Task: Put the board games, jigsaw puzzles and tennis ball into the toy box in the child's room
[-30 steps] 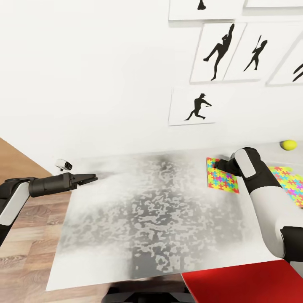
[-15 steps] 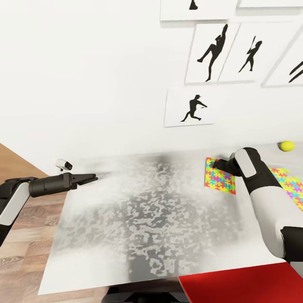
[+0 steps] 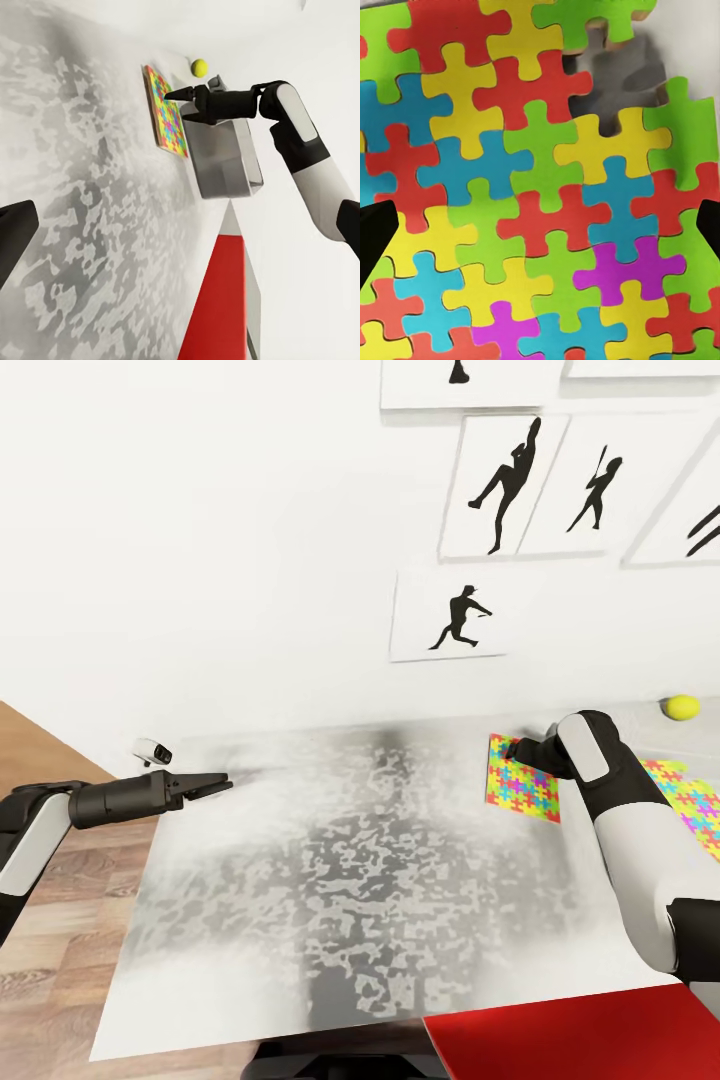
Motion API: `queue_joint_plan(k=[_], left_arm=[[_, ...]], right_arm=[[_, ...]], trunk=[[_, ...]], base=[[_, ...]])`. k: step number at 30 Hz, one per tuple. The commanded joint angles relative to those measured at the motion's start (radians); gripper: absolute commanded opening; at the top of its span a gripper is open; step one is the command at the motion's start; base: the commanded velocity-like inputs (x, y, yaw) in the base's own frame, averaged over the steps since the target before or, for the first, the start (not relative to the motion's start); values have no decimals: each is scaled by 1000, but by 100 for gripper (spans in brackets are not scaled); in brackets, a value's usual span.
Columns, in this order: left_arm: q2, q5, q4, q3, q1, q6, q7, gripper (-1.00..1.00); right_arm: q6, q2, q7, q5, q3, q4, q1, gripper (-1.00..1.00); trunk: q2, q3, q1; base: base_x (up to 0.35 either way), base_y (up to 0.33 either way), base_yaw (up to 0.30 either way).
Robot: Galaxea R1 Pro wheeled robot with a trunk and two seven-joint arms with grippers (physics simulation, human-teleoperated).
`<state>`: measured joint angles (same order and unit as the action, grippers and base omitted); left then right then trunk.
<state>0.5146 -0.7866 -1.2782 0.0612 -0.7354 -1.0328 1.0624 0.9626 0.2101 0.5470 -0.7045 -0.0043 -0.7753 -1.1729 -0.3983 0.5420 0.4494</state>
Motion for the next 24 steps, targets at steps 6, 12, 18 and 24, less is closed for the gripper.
queue_joint_plan(k=[6,12,18,24], left_arm=[[1,-2,0,2,-1,-4,3,100],[1,-2,0,2,-1,-4,3,100],[1,-2,0,2,-1,-4,3,100],[1,-2,0,2,-1,-4,4,100]], right_arm=[[2,0,9,-10,0,-3,-1,100],[2,0,9,-11,-1,-4,-1,100],[2,1,8,-11,0,-6,-1,100],[2,1,8,-10,0,-7,-1,100]], trunk=[[-2,-3,1],[-2,-6,1],[-2,-7,1],[-2,-10,1]], base=[[0,0,0],[0,0,0],[0,0,0],[0,-12,0]])
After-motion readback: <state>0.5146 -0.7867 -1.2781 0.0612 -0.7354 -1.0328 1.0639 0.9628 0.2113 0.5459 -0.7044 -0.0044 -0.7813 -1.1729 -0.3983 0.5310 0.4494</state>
